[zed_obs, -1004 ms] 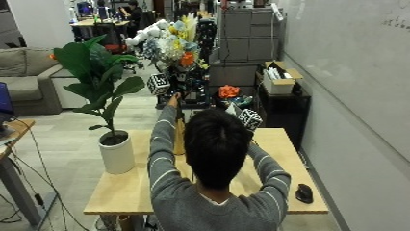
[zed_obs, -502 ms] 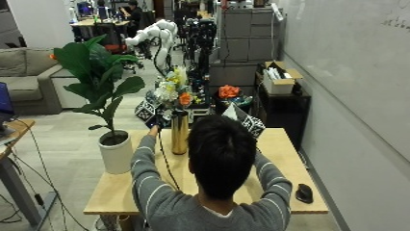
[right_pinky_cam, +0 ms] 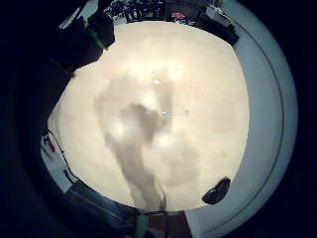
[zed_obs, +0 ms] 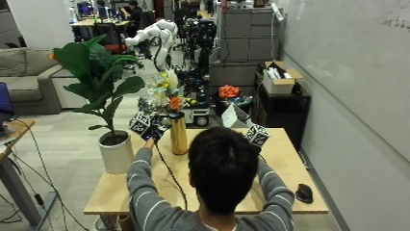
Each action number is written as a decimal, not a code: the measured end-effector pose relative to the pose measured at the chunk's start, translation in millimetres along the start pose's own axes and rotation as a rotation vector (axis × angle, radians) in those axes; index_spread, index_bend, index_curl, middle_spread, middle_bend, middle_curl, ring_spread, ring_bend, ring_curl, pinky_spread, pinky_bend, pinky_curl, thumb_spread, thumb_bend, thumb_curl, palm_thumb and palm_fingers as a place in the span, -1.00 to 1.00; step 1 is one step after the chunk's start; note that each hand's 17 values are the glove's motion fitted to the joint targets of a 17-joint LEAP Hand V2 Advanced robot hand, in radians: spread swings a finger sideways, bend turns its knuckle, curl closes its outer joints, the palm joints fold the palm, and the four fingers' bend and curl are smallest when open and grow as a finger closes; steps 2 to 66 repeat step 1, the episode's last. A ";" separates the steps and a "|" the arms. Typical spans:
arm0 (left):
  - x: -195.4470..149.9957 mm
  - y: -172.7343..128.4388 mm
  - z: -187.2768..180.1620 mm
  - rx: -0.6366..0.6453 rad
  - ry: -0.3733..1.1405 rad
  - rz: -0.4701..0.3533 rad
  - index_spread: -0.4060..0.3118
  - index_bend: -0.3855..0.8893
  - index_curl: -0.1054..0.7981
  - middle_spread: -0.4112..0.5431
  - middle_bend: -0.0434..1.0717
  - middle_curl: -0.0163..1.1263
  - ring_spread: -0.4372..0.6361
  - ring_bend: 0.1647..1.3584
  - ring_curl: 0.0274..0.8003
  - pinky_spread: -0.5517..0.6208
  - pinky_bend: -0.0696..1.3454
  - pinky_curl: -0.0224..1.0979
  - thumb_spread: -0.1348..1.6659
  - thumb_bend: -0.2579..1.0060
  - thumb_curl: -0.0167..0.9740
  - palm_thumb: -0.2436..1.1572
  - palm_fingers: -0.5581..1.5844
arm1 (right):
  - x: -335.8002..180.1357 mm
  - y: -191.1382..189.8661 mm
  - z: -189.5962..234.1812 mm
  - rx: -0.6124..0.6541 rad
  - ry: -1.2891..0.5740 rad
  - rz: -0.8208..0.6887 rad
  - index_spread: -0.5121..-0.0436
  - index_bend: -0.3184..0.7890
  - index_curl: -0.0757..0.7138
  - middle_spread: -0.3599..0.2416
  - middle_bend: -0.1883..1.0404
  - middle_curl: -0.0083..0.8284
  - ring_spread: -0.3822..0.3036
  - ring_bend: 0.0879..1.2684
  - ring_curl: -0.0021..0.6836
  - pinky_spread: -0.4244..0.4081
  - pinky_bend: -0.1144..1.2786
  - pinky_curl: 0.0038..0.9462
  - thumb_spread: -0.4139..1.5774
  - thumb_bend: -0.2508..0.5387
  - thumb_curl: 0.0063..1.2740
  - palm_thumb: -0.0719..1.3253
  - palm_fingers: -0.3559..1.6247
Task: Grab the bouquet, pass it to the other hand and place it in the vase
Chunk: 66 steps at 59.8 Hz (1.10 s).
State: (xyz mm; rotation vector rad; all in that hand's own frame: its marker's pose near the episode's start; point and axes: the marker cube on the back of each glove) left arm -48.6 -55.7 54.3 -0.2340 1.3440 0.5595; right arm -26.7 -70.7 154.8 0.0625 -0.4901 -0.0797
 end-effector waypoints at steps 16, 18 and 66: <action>4.6 3.0 3.4 -0.042 0.028 0.037 0.38 -0.31 -0.62 0.67 -0.60 -0.47 0.70 -0.39 -0.38 0.78 -0.43 -0.42 0.01 -0.65 -0.28 -0.38 -0.66 | -0.8 2.6 -1.0 -0.013 0.000 0.008 0.34 -0.13 0.15 0.11 -0.39 0.00 -0.06 -0.59 0.15 0.49 -0.59 -0.36 0.69 -0.40 -0.46 0.10 0.20; 4.6 3.0 3.4 -0.042 0.028 0.037 0.38 -0.31 -0.62 0.67 -0.60 -0.47 0.70 -0.39 -0.38 0.78 -0.43 -0.42 0.01 -0.65 -0.28 -0.38 -0.66 | -0.8 2.6 -1.0 -0.013 0.000 0.008 0.34 -0.13 0.15 0.11 -0.39 0.00 -0.06 -0.59 0.15 0.49 -0.59 -0.36 0.69 -0.40 -0.46 0.10 0.20; 4.6 3.0 3.4 -0.042 0.028 0.037 0.38 -0.31 -0.62 0.67 -0.60 -0.47 0.70 -0.39 -0.38 0.78 -0.43 -0.42 0.01 -0.65 -0.28 -0.38 -0.66 | -0.8 2.6 -1.0 -0.013 0.000 0.008 0.34 -0.13 0.15 0.11 -0.39 0.00 -0.06 -0.59 0.15 0.49 -0.59 -0.36 0.69 -0.40 -0.46 0.10 0.20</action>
